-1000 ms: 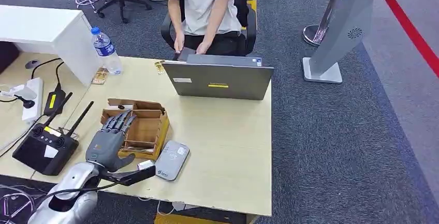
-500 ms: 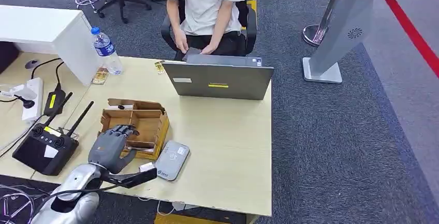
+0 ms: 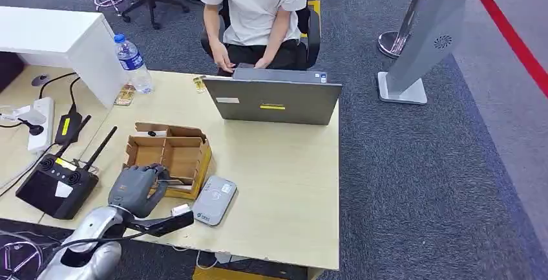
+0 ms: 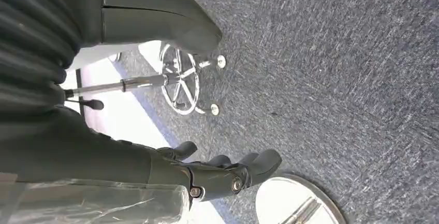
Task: Pass the card to the sensor for recognition and then transmit it.
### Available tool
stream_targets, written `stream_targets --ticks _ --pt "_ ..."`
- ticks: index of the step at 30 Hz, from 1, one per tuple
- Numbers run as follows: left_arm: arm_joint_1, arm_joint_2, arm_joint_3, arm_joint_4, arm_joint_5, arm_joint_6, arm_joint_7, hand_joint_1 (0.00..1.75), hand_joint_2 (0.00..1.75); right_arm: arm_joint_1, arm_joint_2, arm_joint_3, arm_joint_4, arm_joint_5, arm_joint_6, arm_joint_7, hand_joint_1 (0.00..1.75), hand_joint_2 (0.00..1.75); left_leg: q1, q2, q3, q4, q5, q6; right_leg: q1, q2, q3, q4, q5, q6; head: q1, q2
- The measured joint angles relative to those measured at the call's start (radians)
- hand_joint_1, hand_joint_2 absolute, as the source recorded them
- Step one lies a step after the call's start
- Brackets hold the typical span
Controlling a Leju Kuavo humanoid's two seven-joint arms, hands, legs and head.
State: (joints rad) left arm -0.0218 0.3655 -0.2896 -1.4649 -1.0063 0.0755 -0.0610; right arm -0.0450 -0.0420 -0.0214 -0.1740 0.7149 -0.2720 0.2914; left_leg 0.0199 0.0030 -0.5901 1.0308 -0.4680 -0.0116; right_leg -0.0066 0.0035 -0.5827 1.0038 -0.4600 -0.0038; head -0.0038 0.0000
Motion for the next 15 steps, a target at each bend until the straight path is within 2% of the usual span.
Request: stream_targets --ticks 4,7,15 --pt "0.005 -0.01 0.007 -0.004 0.001 0.009 -0.012 1.75 1.75 0.0 0.0 -0.01 0.0 0.001 0.0 0.0 0.0 1.75 0.0 0.0 0.0 0.0 0.0 0.0 0.0 0.0 0.0 0.0 0.0 0.0 0.0 0.0" --pt "0.025 -0.008 0.013 -0.047 0.0 0.022 -0.036 1.75 1.75 0.0 0.0 -0.016 0.0 0.0 0.0 0.0 0.0 1.75 0.0 0.0 0.0 0.0 0.0 0.0 0.0 0.0 0.0 0.0 0.0 0.0 0.0 0.0" --pt "0.025 -0.008 0.013 -0.047 0.0 0.022 -0.036 1.75 1.75 0.001 0.0 -0.016 0.0 0.0 0.0 0.0 0.0 1.75 0.0 0.0 0.0 0.0 0.0 0.0 0.0 0.0 0.0 0.0 0.0 0.0 0.0 0.0"
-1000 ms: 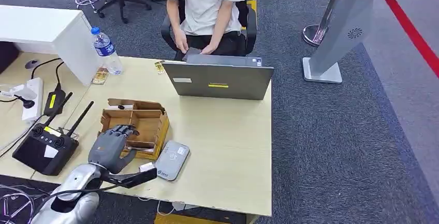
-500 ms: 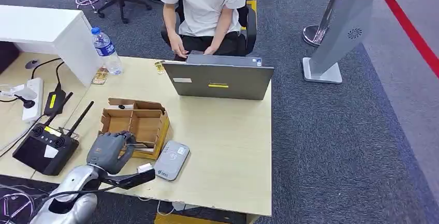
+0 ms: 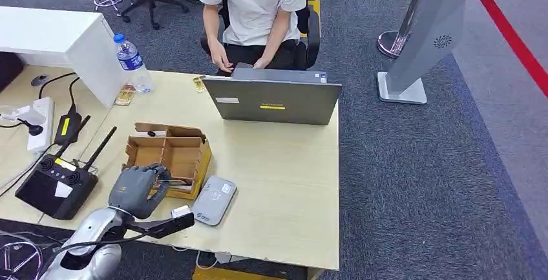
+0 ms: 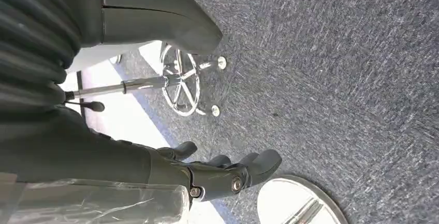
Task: Pass the card to the sensor for recognition and then transmit it.
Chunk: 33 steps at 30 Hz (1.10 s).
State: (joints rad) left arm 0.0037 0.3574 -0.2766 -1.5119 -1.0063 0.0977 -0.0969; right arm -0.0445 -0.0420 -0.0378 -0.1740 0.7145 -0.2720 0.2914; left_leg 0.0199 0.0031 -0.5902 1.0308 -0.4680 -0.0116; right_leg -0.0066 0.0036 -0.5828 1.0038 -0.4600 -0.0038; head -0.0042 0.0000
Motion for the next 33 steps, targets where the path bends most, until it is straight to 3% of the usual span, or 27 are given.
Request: stream_targets --ticks 8,10,12,13,14,15,18,23,33 --pt "0.022 0.01 0.001 -0.081 -0.004 0.01 -0.016 1.75 1.75 0.0 0.0 -0.008 0.0 -0.003 -0.001 0.0 0.0 1.75 0.0 0.0 0.0 0.0 0.0 0.0 0.0 0.0 0.0 0.0 0.0 0.0 0.0 0.0" --pt "0.046 0.026 0.001 -0.176 -0.012 0.033 -0.04 1.75 1.75 0.0 0.0 -0.023 0.0 -0.004 -0.002 -0.001 0.0 1.75 0.0 0.0 0.0 0.0 0.0 0.0 0.0 0.0 0.0 0.0 0.0 0.0 0.0 0.0" --pt "0.052 0.071 0.009 -0.32 0.038 0.058 -0.083 1.75 1.75 0.001 0.0 -0.037 0.0 -0.002 -0.001 -0.006 0.0 1.75 0.0 0.0 0.0 0.0 0.0 0.0 0.0 0.0 0.0 0.0 0.0 0.0 0.0 0.0" --pt "-0.011 0.089 0.034 -0.376 0.091 0.028 -0.08 1.75 1.75 0.001 0.0 -0.046 0.0 0.009 0.001 -0.009 0.0 1.75 0.0 -0.002 0.0 0.0 0.003 0.0 0.0 -0.003 -0.001 0.0 0.0 0.0 0.0 0.0" --pt "-0.168 0.081 0.046 -0.369 0.104 -0.012 -0.02 1.75 1.75 -0.003 0.0 -0.046 0.0 0.038 0.007 -0.012 0.0 1.75 0.0 -0.005 -0.002 0.0 0.006 0.0 0.0 -0.005 -0.001 0.0 0.003 -0.001 0.0 0.0" --pt "-0.411 0.017 0.048 -0.245 0.02 0.025 0.04 1.75 1.75 -0.014 0.0 -0.042 -0.002 0.095 0.025 -0.012 0.0 1.75 0.0 -0.007 -0.005 0.0 0.01 0.001 0.0 -0.008 -0.003 0.0 0.008 0.0 0.0 0.0" --pt "-0.541 -0.031 0.047 -0.133 -0.029 0.07 0.058 1.75 1.75 -0.03 0.003 -0.031 -0.003 0.126 0.042 -0.002 0.0 1.75 0.0 -0.004 -0.005 0.0 0.012 0.001 0.0 -0.005 -0.005 0.0 0.011 0.0 0.0 0.0" --pt "-0.688 -0.099 0.047 0.061 -0.073 0.116 0.069 1.75 1.75 -0.054 0.007 -0.014 -0.005 0.157 0.063 0.013 0.0 1.75 -0.001 -0.004 -0.006 0.001 0.013 0.001 0.0 -0.004 -0.006 0.0 0.012 0.001 0.0 0.0" --pt "-0.845 -0.174 0.047 0.32 -0.037 0.136 0.074 1.75 1.75 -0.08 0.012 0.01 -0.006 0.189 0.087 0.02 0.0 1.75 0.0 -0.003 -0.008 0.001 0.014 0.0 0.0 -0.003 -0.008 0.0 0.013 0.0 0.0 0.0"
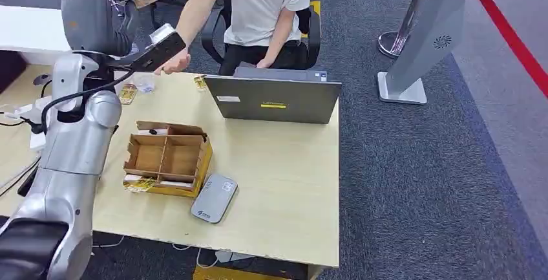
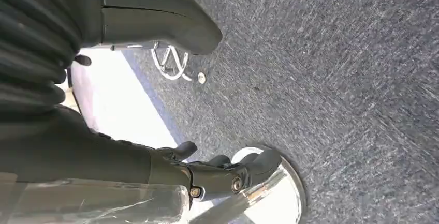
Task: Pass the card to the sensor for recognition and then transmit it.
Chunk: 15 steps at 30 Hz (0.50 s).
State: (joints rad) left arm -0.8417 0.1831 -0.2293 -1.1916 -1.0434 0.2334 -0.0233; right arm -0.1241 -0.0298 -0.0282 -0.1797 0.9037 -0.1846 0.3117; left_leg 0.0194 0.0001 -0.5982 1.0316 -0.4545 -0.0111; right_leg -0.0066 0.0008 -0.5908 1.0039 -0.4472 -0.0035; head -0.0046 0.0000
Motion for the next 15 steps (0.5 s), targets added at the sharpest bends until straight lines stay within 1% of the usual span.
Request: stream_targets --ticks 4,7,8,15 --pt "-0.06 -0.017 0.0 0.105 0.007 0.006 0.0 1.75 1.75 -0.007 0.002 0.005 0.0 0.01 0.006 0.002 0.0 1.75 0.0 0.0 -0.001 0.0 0.0 0.0 0.0 0.0 0.0 0.0 0.0 0.0 0.0 0.0" --pt "-0.084 -0.027 0.0 0.153 0.008 0.009 0.0 1.75 1.75 -0.01 0.003 0.007 0.0 0.01 0.006 0.002 0.0 1.75 0.0 0.0 -0.001 0.0 0.0 0.0 0.0 0.0 0.0 0.0 0.0 0.0 0.0 0.0" --pt "-0.089 -0.029 0.0 0.164 0.009 0.009 0.0 0.0 1.75 -0.01 0.003 0.008 0.0 0.01 0.006 0.002 0.0 1.75 0.0 0.0 -0.001 0.0 0.0 0.0 0.0 0.0 0.0 0.0 0.0 0.0 0.001 0.0" --pt "-0.122 -0.039 0.0 0.23 0.025 0.007 0.0 0.0 1.75 -0.011 0.003 0.012 0.0 0.011 0.006 0.005 0.0 1.75 0.0 0.0 -0.002 0.0 0.0 0.0 0.0 0.0 -0.002 0.0 0.0 0.0 0.001 0.0"
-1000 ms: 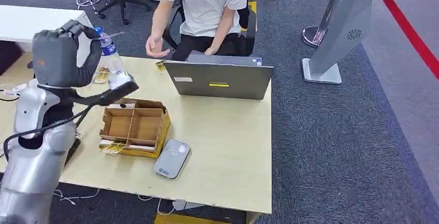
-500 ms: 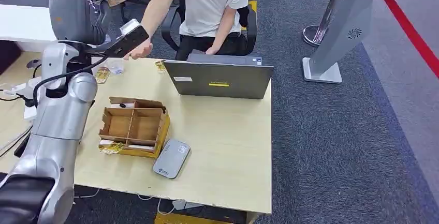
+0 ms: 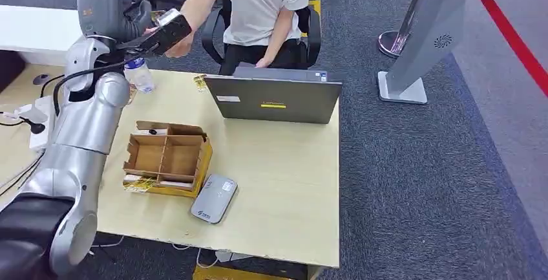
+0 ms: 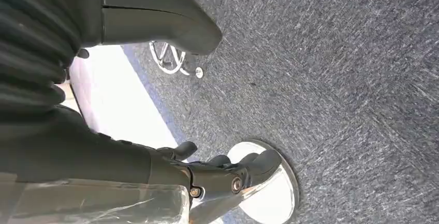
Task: Pass the card to the sensor for recognition and then transmit it.
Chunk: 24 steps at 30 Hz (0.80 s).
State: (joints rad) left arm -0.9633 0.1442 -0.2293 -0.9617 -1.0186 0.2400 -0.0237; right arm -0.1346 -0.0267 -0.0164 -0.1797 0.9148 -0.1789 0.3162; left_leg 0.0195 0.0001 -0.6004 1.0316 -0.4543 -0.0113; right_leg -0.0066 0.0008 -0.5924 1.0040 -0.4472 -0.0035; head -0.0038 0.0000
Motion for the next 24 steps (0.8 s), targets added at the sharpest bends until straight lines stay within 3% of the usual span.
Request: stream_targets --ticks 10,14,18,22,24 --pt "-0.006 0.009 0.001 0.032 0.012 0.004 -0.013 0.0 1.75 0.002 0.0 0.0 0.0 -0.002 -0.003 0.002 0.0 1.75 0.0 0.0 -0.001 0.0 0.0 0.0 0.0 0.0 0.0 0.0 0.0 0.0 0.0 0.0" --pt "0.017 0.054 0.004 0.007 0.055 -0.02 -0.038 0.0 1.75 0.011 0.0 -0.005 0.0 -0.008 -0.015 -0.01 0.0 1.75 0.0 0.001 -0.001 0.0 0.0 0.0 0.0 0.002 0.0 0.001 0.0 0.0 0.0 0.0" --pt "0.082 0.151 0.036 -0.062 0.13 -0.027 -0.07 0.0 1.75 0.028 0.0 -0.023 0.001 -0.024 -0.029 -0.022 0.0 1.75 0.0 0.005 -0.001 -0.002 0.0 0.0 0.0 0.005 -0.001 0.002 0.0 0.0 0.0 0.0" --pt "0.181 0.296 0.147 -0.121 0.254 -0.024 -0.13 0.0 1.75 0.05 0.0 -0.04 0.001 -0.034 -0.04 -0.031 0.0 1.75 0.001 0.01 -0.001 -0.003 -0.002 -0.003 0.0 0.01 -0.004 0.004 -0.001 -0.002 0.0 0.0" --pt "0.25 0.393 0.239 -0.126 0.335 -0.021 -0.173 0.0 1.75 0.059 -0.001 -0.05 0.001 -0.039 -0.045 -0.034 0.0 1.75 0.001 0.014 -0.001 -0.003 -0.003 -0.005 0.0 0.014 -0.005 0.005 -0.002 -0.003 0.0 0.0"
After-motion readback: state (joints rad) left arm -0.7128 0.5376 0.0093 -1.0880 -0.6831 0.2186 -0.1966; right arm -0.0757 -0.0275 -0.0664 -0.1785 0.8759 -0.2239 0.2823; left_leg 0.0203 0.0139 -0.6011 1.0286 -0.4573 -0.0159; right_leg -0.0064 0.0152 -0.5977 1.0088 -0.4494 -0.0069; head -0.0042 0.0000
